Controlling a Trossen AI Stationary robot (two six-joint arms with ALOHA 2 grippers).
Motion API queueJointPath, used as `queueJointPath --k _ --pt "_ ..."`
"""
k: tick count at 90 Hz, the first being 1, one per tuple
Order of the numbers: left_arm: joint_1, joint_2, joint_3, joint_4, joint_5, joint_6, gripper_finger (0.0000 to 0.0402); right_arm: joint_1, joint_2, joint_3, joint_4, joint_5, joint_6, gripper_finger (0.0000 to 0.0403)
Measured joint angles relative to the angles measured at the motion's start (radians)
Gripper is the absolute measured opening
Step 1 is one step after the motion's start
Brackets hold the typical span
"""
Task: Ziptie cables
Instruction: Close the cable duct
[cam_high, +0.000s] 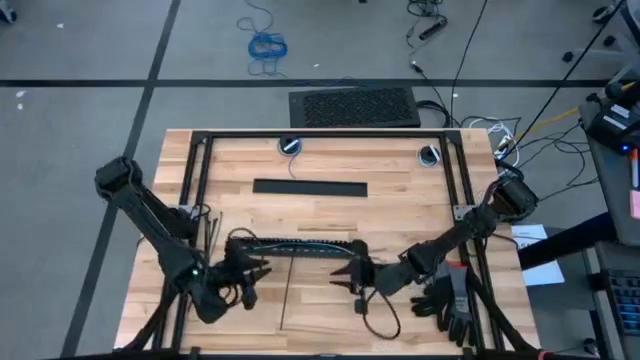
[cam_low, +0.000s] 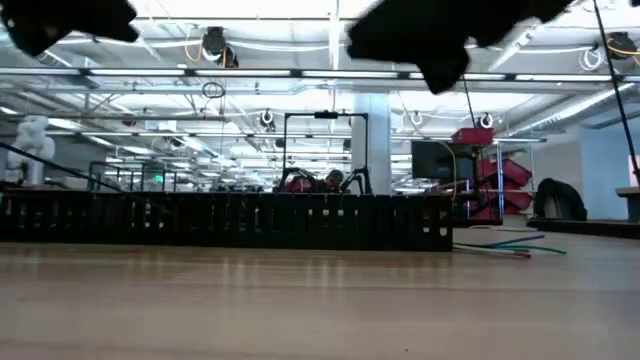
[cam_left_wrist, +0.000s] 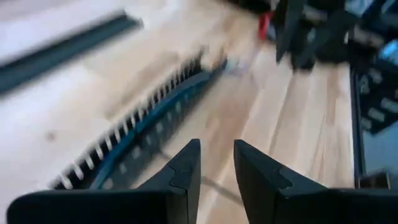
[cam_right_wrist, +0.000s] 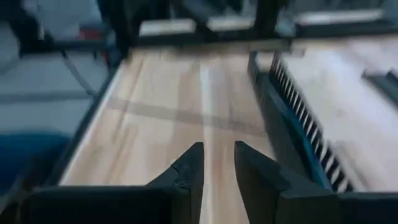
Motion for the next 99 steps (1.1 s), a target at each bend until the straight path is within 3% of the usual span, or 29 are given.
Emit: queueJointPath --k 11,17,24,31,51,63,77,99 --pt "0.025 0.000 0.000 -0.006 -0.011 0.161 0.0093 -0.071 0.000 0.000 -0.052 -0.018 -0.002 0.0082" --pt "0.044 0.003 0.000 -0.021 -0.016 0.287 0.0093 -0.129 -0.005 0.000 -0.131 0.035 0.012 0.0082" --pt "0.062 0.006 0.000 -0.068 -0.018 0.316 0.0093 -0.200 -0.032 -0.001 -0.237 0.095 0.031 0.0082" --pt "0.084 0.006 0.000 -0.131 -0.017 0.303 0.0093 -0.274 -0.072 -0.001 -0.292 0.081 0.016 0.0082" --pt "0.165 0.006 -0.021 -0.398 0.033 0.057 0.0093 -0.489 -0.109 0.000 -0.417 -0.160 -0.064 0.0082" --pt "0.199 0.007 -0.074 -0.388 0.052 0.053 0.0093 -0.563 -0.063 0.000 -0.443 -0.184 -0.186 0.0088" --pt "0.251 0.007 -0.141 -0.333 0.175 0.054 0.0093 -0.621 -0.008 0.000 -0.428 -0.185 -0.327 0.0115" --pt "0.284 0.007 -0.217 -0.205 0.241 0.087 0.0093 -0.730 0.052 0.000 -0.413 -0.240 -0.361 0.0172"
